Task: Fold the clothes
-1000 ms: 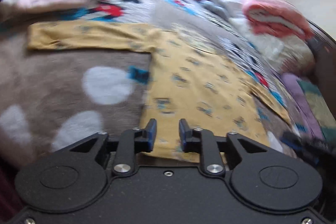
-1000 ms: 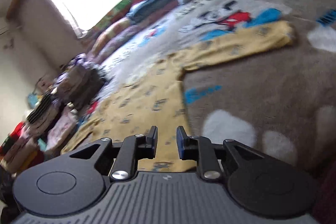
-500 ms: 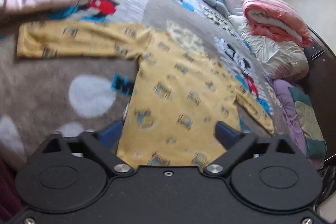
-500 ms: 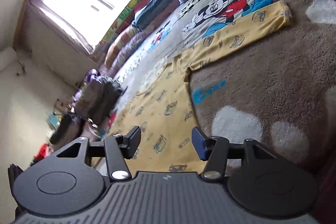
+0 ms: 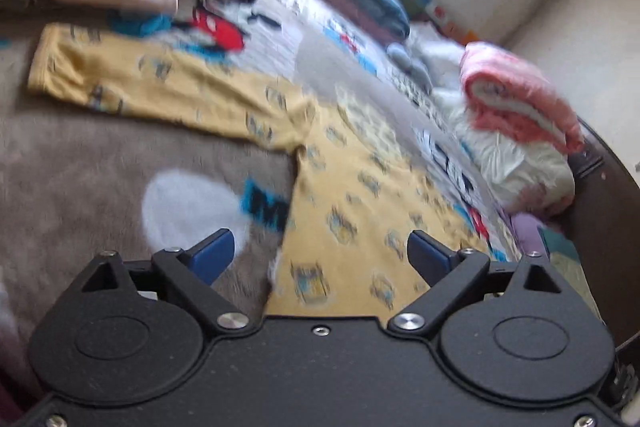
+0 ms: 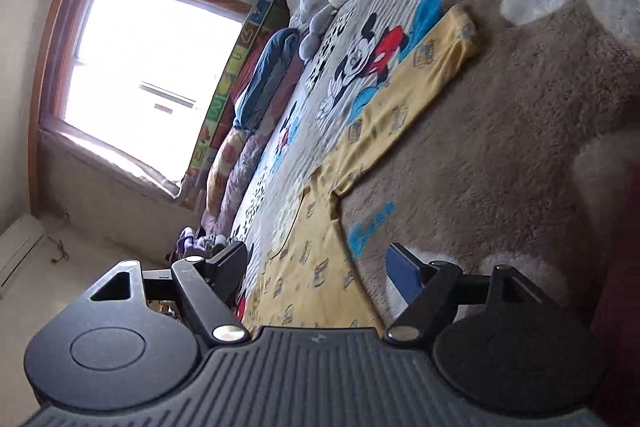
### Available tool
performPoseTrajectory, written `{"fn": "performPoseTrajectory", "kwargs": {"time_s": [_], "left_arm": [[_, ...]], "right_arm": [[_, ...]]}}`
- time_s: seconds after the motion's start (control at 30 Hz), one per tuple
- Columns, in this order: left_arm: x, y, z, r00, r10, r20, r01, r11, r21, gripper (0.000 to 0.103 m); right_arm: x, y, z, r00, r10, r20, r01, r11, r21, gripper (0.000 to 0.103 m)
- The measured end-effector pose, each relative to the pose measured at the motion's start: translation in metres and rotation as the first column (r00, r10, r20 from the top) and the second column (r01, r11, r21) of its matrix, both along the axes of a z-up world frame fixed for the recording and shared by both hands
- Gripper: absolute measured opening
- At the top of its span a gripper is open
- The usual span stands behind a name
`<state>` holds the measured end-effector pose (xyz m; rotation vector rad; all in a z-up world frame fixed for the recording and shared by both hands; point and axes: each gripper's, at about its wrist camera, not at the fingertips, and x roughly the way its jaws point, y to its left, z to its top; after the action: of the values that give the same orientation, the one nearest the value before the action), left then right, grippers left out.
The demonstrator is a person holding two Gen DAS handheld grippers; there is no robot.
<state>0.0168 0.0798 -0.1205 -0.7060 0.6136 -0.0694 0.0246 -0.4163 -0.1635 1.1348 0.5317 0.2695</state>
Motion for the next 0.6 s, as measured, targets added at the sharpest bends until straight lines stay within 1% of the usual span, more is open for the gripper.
{"fn": "performPoseTrajectory", "kwargs": {"time_s": [0.07,0.13,0.17,0.23,0.37,0.53,0.57,0.6], "left_arm": [[0.002,0.003,-0.004,1.000,-0.018,0.009,0.019,0.999,-0.036,0.093],[0.003,0.006,-0.009,0.999,-0.043,0.021,0.044,0.996,-0.072,0.093],[0.005,0.008,-0.011,0.998,-0.057,0.022,0.059,0.994,-0.096,0.093],[0.008,0.009,-0.014,0.998,-0.064,0.026,0.066,0.992,-0.103,0.093],[0.010,0.004,-0.009,0.996,-0.085,0.034,0.086,0.996,-0.026,0.093],[0.008,-0.011,-0.007,0.989,-0.141,0.032,0.139,0.989,0.058,0.093],[0.008,-0.014,-0.007,0.989,-0.148,0.029,0.145,0.987,0.071,0.093],[0.008,-0.016,-0.008,0.988,-0.153,0.026,0.150,0.985,0.083,0.093]], "right_arm": [[0.000,-0.012,0.000,0.999,-0.053,0.000,0.053,0.998,0.032,0.076],[0.002,-0.025,0.008,0.995,-0.094,0.035,0.093,0.995,0.033,0.077],[0.004,-0.032,0.014,0.993,-0.106,0.051,0.106,0.994,0.013,0.077],[0.011,-0.048,0.024,0.990,-0.129,0.051,0.131,0.991,-0.034,0.077],[0.028,-0.080,0.035,0.986,-0.167,0.023,0.168,0.975,-0.145,0.078],[0.053,-0.104,0.020,0.982,-0.178,-0.069,0.160,0.965,-0.206,0.078],[0.058,-0.109,0.016,0.980,-0.178,-0.091,0.156,0.966,-0.208,0.078],[0.064,-0.112,0.008,0.978,-0.172,-0.122,0.147,0.971,-0.188,0.078]]}}
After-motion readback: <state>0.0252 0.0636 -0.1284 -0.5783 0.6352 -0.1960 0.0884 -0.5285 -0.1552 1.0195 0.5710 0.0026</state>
